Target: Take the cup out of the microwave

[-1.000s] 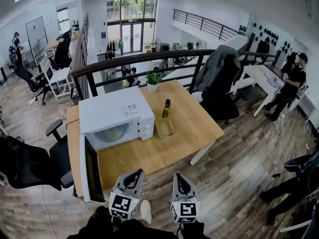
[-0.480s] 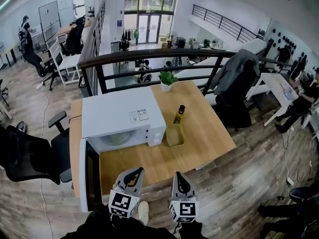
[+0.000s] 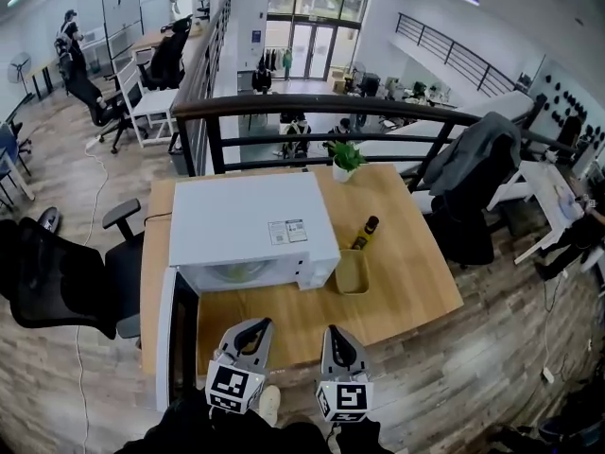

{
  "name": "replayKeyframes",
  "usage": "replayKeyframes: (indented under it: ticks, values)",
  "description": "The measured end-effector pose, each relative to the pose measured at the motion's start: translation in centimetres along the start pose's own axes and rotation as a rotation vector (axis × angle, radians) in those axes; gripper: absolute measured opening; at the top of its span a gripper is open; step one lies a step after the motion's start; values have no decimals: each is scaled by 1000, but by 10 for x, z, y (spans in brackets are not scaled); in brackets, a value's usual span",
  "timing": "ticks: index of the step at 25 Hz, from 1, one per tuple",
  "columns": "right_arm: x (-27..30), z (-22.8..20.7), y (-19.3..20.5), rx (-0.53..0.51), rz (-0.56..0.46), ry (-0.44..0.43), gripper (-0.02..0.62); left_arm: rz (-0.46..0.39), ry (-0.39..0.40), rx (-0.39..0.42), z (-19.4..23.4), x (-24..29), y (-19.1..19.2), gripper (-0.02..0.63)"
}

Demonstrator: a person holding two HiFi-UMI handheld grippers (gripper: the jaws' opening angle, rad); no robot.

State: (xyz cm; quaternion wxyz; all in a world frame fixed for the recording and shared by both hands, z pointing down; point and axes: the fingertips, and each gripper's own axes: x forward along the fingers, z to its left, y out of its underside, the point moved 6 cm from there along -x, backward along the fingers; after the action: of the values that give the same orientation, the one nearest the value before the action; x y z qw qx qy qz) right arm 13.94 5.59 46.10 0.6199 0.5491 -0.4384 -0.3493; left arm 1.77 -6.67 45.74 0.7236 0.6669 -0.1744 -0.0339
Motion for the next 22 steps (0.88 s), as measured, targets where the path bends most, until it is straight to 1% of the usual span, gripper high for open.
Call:
replayKeyframes:
  ticks: [8, 12, 18, 22]
  values:
    - [42, 24, -1, -10, 23, -95, 15, 3, -97, -36, 41, -3, 6, 25]
    - [60, 36, 0, -15, 43, -160, 15, 7, -163, -61, 60, -5, 8, 25]
    - [94, 42, 13, -25, 82, -257, 17, 23, -250, -99, 80, 5, 21, 25]
    - [120, 43, 27, -23, 114, -315, 15, 39, -310, -122, 94, 18, 36, 25]
